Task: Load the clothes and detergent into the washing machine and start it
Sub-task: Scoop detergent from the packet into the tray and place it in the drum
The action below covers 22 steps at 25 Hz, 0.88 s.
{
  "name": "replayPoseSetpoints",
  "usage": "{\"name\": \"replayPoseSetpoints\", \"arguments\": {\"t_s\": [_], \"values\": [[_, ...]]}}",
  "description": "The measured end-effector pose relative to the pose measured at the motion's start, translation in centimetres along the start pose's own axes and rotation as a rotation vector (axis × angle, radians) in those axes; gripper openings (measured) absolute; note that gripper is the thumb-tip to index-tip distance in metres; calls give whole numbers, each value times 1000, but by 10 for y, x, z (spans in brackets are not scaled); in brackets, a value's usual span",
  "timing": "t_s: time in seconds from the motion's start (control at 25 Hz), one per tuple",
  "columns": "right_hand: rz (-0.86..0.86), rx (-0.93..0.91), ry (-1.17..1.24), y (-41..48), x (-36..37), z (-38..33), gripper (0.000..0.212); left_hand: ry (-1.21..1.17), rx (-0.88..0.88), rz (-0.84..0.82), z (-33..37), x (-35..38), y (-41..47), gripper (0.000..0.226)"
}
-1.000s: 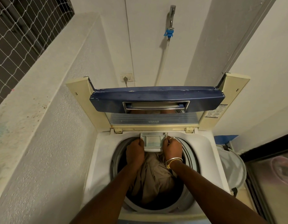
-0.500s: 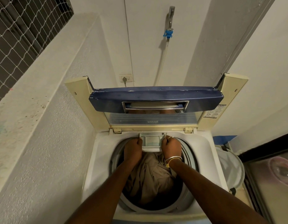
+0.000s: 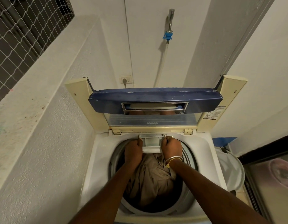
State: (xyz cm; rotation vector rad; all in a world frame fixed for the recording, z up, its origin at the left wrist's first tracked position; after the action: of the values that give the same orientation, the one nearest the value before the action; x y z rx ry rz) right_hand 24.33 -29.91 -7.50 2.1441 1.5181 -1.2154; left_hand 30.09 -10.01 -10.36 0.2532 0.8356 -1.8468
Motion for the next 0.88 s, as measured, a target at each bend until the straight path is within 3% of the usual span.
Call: {"name": "replayPoseSetpoints", "arguments": {"t_s": [0.32, 0.48, 0.68, 0.88], "values": [[5, -52, 40, -2, 1, -2, 31, 15, -3, 92, -3, 5, -3, 43], [14, -64, 37, 0, 4, 1, 30, -33, -41, 73, -7, 8, -1, 43], [12, -67, 25, -2, 4, 2, 30, 63, 35, 119, -4, 7, -3, 44], [23, -60, 44, -2, 2, 0, 29, -9, -28, 98, -5, 8, 1, 44]]}}
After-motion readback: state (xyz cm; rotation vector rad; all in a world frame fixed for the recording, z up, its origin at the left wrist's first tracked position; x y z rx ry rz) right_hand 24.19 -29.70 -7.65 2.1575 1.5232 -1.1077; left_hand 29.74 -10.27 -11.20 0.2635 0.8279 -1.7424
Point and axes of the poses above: each hand's wrist, its own y-axis towards the middle knuckle, its own x-axis out of the palm, z = x × y, the point moved 9 cm from there along y, towards the middle knuckle, and after that the axes turned 14 degrees about -z, right-handed, at the moved point
